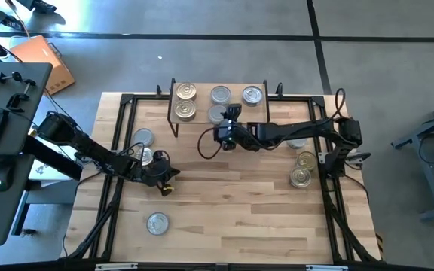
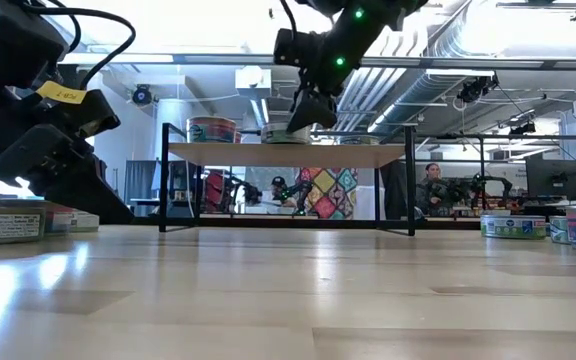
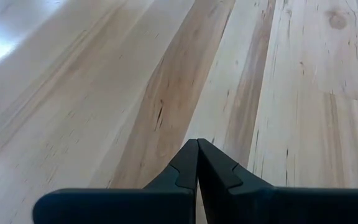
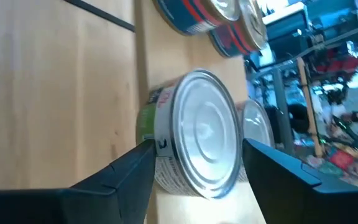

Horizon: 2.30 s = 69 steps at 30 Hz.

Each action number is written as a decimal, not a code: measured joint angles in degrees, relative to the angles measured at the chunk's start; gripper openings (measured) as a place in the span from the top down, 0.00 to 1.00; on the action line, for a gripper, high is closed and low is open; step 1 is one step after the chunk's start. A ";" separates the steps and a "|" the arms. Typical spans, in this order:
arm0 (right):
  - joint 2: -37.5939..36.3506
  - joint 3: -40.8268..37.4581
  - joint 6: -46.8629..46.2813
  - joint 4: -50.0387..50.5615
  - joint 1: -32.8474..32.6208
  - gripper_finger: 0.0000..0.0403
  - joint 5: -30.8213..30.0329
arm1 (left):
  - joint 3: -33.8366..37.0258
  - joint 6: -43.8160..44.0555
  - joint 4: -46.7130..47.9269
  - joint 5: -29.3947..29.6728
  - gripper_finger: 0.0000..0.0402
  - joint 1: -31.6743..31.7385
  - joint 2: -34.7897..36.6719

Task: Stack canned seafood by type on shelf
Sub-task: Put the bottom green and white tuna can on the shelf aligned with the other green and white tuna can, then put the bottom left green tuna can on the shelf aligned with the other green tuna can

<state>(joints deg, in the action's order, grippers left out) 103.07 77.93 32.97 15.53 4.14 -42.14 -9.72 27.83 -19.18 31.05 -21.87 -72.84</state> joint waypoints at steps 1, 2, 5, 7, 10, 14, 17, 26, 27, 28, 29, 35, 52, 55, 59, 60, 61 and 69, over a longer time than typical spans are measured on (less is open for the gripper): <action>-0.10 0.00 -0.27 0.23 0.00 0.42 -1.01 | 0.00 0.02 -0.02 0.00 1.00 0.00 0.00; -0.23 0.00 -0.76 0.67 0.01 0.42 -1.83 | 0.00 0.02 -0.01 0.00 1.00 0.00 0.00; -0.50 0.00 -1.49 1.39 0.02 0.42 -3.79 | 0.00 0.02 0.01 -0.02 1.00 0.00 0.00; -0.52 0.00 -1.50 2.06 0.02 0.42 -6.43 | 0.00 0.02 0.02 -0.02 1.00 0.00 0.00; -0.52 0.00 -1.49 2.27 0.00 0.42 -9.62 | 0.00 0.02 0.02 -0.02 1.00 0.00 0.00; -0.57 0.00 -2.16 2.27 0.01 0.42 -11.37 | 0.00 0.04 0.03 -0.02 1.00 0.00 0.00; -1.13 0.00 -4.66 2.70 -0.15 0.42 -9.91 | 0.00 0.04 0.04 -0.02 1.00 0.00 0.00; -7.20 0.00 -10.28 5.71 -2.03 0.42 -2.50 | -0.01 0.04 0.09 -0.47 1.00 0.02 0.02; -8.27 0.00 -11.32 6.54 -2.31 0.42 -0.58 | -0.02 0.03 0.09 -0.47 1.00 0.02 0.02; -9.50 0.00 -12.50 7.68 -2.45 0.42 1.72 | -0.02 0.02 0.09 -0.47 1.00 0.02 0.02; -10.75 0.00 -13.89 9.10 -2.63 0.42 4.38 | -0.01 0.02 0.09 -0.46 1.00 0.02 0.02; -16.83 0.02 -23.11 18.92 -2.69 0.42 22.62 | -0.02 0.02 0.07 -0.46 1.00 0.00 0.02; -20.55 -16.59 -44.80 26.98 -9.51 0.44 44.09 | -0.02 -0.47 -0.15 -0.44 1.00 -0.07 0.02; -23.20 -21.65 -51.45 27.51 -10.99 0.48 44.78 | -0.02 -0.47 -0.42 -0.44 1.00 -0.07 0.02; -27.76 -26.24 -60.13 30.10 -13.64 0.55 44.57 | -0.02 -0.46 -0.47 -0.44 1.00 -0.07 0.02; -28.98 -26.97 -62.57 31.05 -14.34 0.57 44.00 | -0.02 -0.46 -0.47 -0.44 1.00 -0.07 0.02; -30.16 -27.49 -64.93 32.45 -15.06 0.59 43.25 | -0.02 -0.46 -0.50 -0.44 1.00 -0.07 0.02; -34.69 -28.22 -81.20 45.49 -22.03 0.71 35.54 | -0.02 -0.46 -0.87 -0.42 1.00 -0.07 0.02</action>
<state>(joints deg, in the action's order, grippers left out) 68.38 49.71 -48.23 61.03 -17.89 -6.59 -9.74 27.38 -20.05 30.63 -21.93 -72.82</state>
